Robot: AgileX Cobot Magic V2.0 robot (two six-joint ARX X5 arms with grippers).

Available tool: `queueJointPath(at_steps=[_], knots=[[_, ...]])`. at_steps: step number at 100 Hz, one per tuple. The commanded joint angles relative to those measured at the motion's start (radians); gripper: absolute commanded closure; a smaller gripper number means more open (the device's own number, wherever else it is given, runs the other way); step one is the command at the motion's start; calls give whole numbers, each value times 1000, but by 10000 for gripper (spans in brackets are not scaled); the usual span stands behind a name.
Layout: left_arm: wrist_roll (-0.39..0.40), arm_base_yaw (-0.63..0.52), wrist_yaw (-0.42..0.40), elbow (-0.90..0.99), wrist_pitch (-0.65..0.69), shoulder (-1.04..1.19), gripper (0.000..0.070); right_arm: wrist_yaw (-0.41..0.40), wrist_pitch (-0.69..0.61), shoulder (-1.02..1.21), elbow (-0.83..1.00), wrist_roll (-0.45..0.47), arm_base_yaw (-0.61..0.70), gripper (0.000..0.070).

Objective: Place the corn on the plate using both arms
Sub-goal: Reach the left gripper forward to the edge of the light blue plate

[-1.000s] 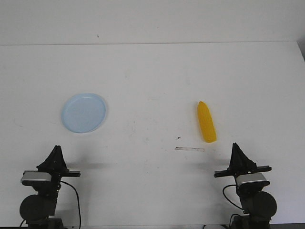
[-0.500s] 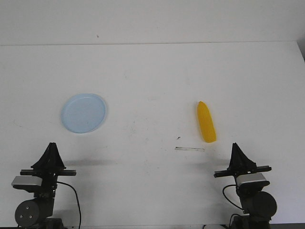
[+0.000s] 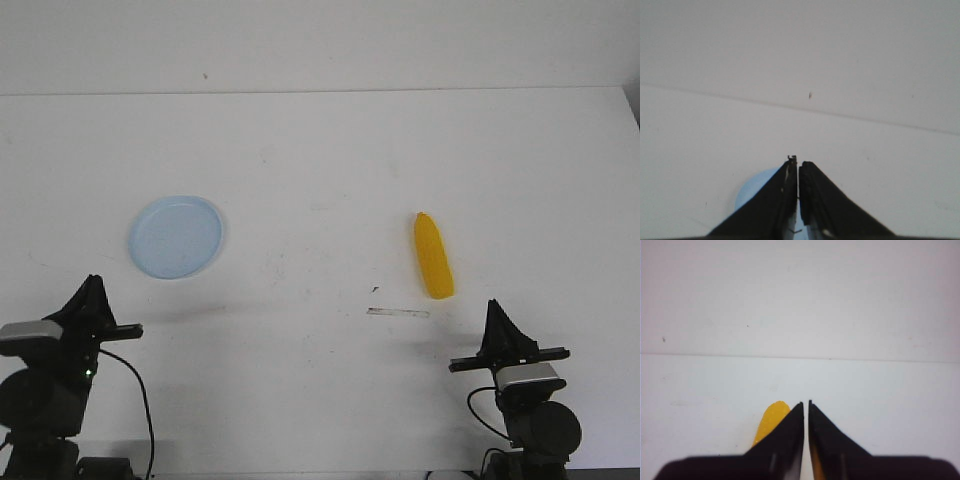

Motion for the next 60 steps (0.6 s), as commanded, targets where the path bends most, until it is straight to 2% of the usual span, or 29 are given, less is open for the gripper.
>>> queueJointPath(at_steps=[1,20,41,60], knots=[[-23,-2,-6,58,-39,91,699,0,10,2,-1,2,1,685],[-24,-2,-6,203,-157,362,699,0,10,2,-1,2,1,685],[-25,-2,-4,392,-365,640,699,0,10,2,-1,2,1,685],[-96,23,16,569,-544,839,699,0,10,2,-1,2,1,685]])
